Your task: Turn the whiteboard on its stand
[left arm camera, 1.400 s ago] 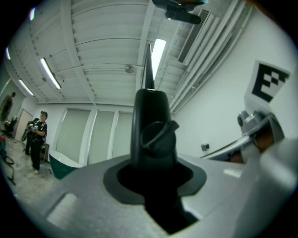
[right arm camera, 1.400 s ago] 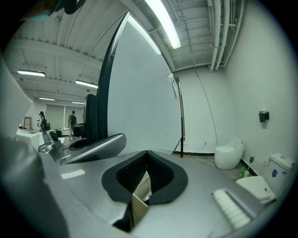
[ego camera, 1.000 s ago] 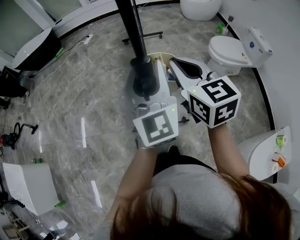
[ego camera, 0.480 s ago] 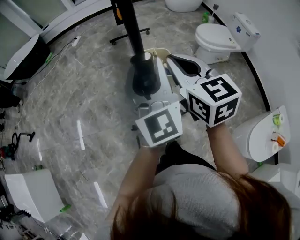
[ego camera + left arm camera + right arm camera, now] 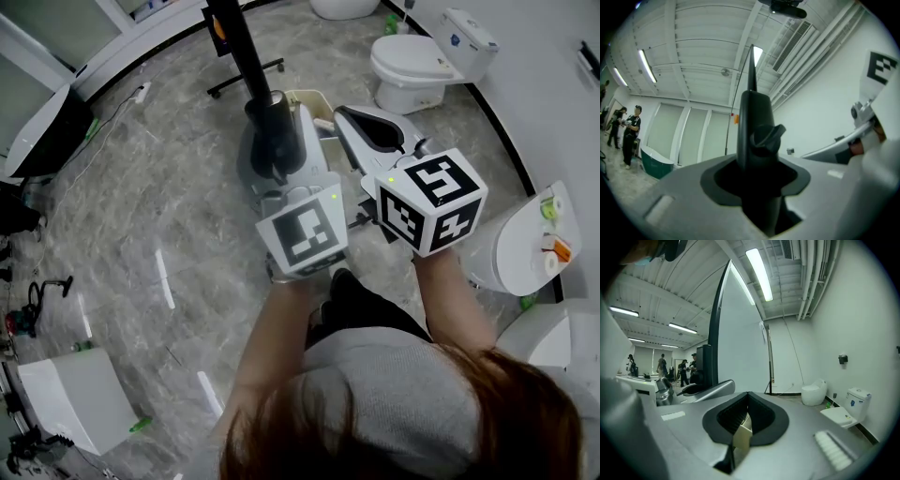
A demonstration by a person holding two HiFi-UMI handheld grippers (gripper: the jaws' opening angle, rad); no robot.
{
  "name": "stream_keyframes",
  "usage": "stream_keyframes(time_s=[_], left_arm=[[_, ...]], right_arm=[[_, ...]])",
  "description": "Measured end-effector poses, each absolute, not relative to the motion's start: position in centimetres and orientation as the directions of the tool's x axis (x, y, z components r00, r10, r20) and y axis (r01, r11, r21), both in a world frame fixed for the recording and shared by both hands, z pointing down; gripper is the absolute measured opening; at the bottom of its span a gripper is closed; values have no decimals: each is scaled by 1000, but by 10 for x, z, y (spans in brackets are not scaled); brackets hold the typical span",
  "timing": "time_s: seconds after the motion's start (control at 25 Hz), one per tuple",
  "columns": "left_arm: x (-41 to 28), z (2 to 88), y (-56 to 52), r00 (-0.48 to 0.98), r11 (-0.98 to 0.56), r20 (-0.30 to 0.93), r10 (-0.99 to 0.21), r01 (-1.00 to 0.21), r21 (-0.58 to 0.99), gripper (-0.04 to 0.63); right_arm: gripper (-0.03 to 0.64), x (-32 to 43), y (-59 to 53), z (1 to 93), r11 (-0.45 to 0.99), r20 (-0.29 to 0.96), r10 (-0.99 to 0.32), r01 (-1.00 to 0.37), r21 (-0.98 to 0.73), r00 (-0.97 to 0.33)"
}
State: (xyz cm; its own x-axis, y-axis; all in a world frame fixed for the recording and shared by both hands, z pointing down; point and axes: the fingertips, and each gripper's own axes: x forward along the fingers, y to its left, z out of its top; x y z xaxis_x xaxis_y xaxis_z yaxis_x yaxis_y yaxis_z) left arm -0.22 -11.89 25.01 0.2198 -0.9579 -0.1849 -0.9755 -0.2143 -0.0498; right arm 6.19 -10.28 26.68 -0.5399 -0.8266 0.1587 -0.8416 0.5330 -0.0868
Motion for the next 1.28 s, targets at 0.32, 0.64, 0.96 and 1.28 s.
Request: stream_keyframes(time_s=[0.32, 0.64, 0.96, 1.28], left_arm=[[16, 247, -72, 247, -248, -211, -946, -969, -24, 186], [38, 249, -31, 270, -275, -219, -937, -961, -10, 193], [40, 251, -2, 233, -237, -250, -940, -971, -11, 189], [35, 248, 20, 180, -191, -258, -949, -982, 16, 173]], right_arm=[[3, 100, -45, 280, 480, 176, -854, -872, -98, -490], [3, 100, -37, 266, 585, 142, -794, -806, -87, -592], [3, 90, -23, 267, 733, 144, -661, -675, -84, -736], [3, 65, -5, 260, 799, 127, -586, -597, -78, -800]])
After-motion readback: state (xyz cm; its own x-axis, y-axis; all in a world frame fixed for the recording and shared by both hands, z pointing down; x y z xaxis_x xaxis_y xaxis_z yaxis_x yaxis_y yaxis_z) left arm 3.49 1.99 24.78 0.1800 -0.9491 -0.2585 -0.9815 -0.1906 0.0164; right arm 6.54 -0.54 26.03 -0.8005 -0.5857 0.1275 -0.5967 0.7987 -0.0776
